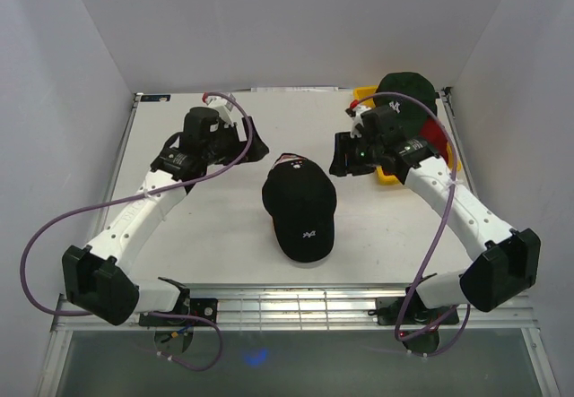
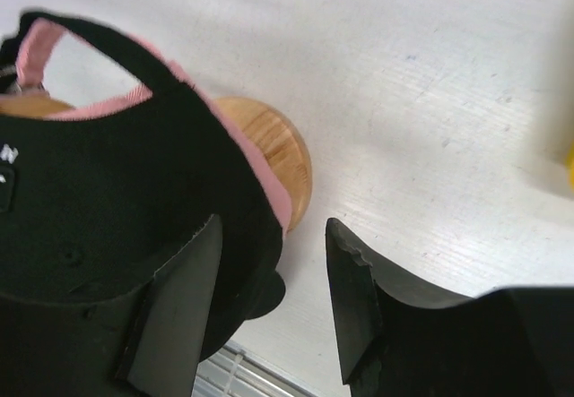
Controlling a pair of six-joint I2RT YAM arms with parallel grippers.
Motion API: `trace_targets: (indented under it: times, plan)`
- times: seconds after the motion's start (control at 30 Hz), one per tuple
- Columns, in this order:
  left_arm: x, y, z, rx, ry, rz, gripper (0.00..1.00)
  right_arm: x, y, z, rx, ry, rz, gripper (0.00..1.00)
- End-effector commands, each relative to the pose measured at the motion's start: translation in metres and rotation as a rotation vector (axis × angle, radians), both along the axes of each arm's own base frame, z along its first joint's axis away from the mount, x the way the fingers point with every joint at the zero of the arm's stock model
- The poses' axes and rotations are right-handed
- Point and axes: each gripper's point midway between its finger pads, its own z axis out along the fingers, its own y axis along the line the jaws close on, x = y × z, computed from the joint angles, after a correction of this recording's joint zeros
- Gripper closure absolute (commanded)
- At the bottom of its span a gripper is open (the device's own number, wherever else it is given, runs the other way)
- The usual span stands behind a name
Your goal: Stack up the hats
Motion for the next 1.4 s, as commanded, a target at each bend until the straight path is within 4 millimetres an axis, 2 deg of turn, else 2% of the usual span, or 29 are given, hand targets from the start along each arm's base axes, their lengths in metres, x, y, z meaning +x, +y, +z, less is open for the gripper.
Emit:
trace_targets:
  times: [0.0, 0.03, 0.13, 0.17, 0.2, 0.23, 0.27, 0.3, 0.37, 0.4, 0.43, 0.47, 0.5, 0.6, 0.63, 0.7, 0.77, 0.8, 0.83, 0.87, 1.0, 1.07, 1.17, 1.27, 1.3, 1.37]
  plan:
    - [0.003, 0.01, 0.044, 0.018, -0.113, 0.027, 0.02, 0.029, -0.02, 0.036, 0.016, -0.085, -0.095, 0.44]
    - [0.003, 0.012, 0.047, 0.025, -0.122, 0.032, 0.02, 0.037, -0.025, 0.049, 0.024, -0.113, -0.119, 0.43]
    - [0.001, 0.022, 0.052, 0.051, -0.131, 0.071, 0.02, 0.065, -0.058, 0.061, 0.016, -0.134, -0.234, 0.42]
    - [0.001, 0.024, 0.052, 0.059, -0.129, 0.08, 0.02, 0.077, -0.067, 0.076, 0.024, -0.164, -0.269, 0.41]
    - [-0.002, 0.027, 0.05, 0.067, -0.123, 0.087, 0.02, 0.091, -0.091, 0.08, 0.016, -0.175, -0.342, 0.41]
    - [-0.004, 0.03, 0.048, 0.071, -0.119, 0.097, 0.02, 0.105, -0.104, 0.072, -0.012, -0.161, -0.39, 0.41]
    - [-0.007, 0.031, 0.046, 0.072, -0.112, 0.098, 0.02, 0.122, -0.126, 0.088, -0.024, -0.202, -0.464, 0.42]
    - [-0.01, 0.037, 0.041, 0.086, -0.106, 0.118, 0.02, 0.138, -0.134, 0.079, -0.049, -0.187, -0.496, 0.42]
    - [-0.015, 0.041, 0.034, 0.096, -0.095, 0.126, 0.02, 0.161, -0.157, 0.083, -0.091, -0.207, -0.572, 0.42]
    - [-0.018, 0.042, 0.03, 0.097, -0.085, 0.126, 0.02, 0.184, -0.161, 0.085, -0.101, -0.221, -0.591, 0.42]
    - [-0.024, 0.044, 0.023, 0.097, -0.075, 0.124, 0.02, 0.196, -0.169, 0.085, -0.126, -0.231, -0.623, 0.43]
    - [-0.028, 0.044, 0.02, 0.096, -0.07, 0.117, 0.02, 0.208, -0.174, 0.083, -0.137, -0.233, -0.634, 0.43]
    - [-0.03, 0.045, 0.018, 0.098, -0.067, 0.118, 0.02, 0.229, -0.175, 0.076, -0.144, -0.234, -0.643, 0.43]
    - [-0.041, 0.052, 0.01, 0.114, -0.057, 0.118, 0.02, 0.264, -0.184, 0.061, -0.166, -0.236, -0.673, 0.43]
    - [-0.045, 0.054, 0.01, 0.116, -0.061, 0.122, 0.02, 0.271, -0.185, 0.059, -0.171, -0.242, -0.679, 0.39]
    - [-0.051, 0.059, 0.006, 0.133, -0.052, 0.123, 0.02, 0.281, -0.188, 0.042, -0.182, -0.209, -0.695, 0.36]
    - [-0.057, 0.063, 0.006, 0.138, -0.057, 0.132, 0.02, 0.281, -0.19, 0.028, -0.199, -0.183, -0.713, 0.34]
    - [-0.059, 0.067, 0.004, 0.147, -0.056, 0.141, 0.02, 0.284, -0.189, 0.03, -0.187, -0.203, -0.716, 0.34]
    - [-0.061, 0.069, 0.003, 0.154, -0.061, 0.143, 0.02, 0.279, -0.191, 0.01, -0.207, -0.169, -0.714, 0.33]
    - [-0.064, 0.074, -0.002, 0.167, -0.06, 0.157, 0.02, 0.281, -0.194, 0.011, -0.213, -0.19, -0.729, 0.31]
    - [-0.072, 0.082, -0.02, 0.198, -0.039, 0.169, 0.02, 0.281, -0.198, -0.017, -0.256, -0.146, -0.725, 0.28]
    - [-0.074, 0.084, -0.026, 0.2, -0.03, 0.178, 0.02, 0.283, -0.197, -0.021, -0.259, -0.145, -0.722, 0.27]
    - [-0.077, 0.084, -0.035, 0.196, -0.018, 0.179, 0.02, 0.287, -0.199, -0.023, -0.26, -0.145, -0.724, 0.35]
    - [-0.078, 0.085, -0.042, 0.195, -0.012, 0.182, 0.02, 0.289, -0.201, -0.022, -0.256, -0.15, -0.729, 0.52]
    - [-0.079, 0.085, -0.044, 0.195, -0.011, 0.181, 0.02, 0.29, -0.201, -0.019, -0.254, -0.156, -0.729, 0.64]
    - [-0.08, 0.087, -0.047, 0.198, -0.01, 0.185, 0.02, 0.291, -0.203, -0.013, -0.25, -0.168, -0.731, 0.73]
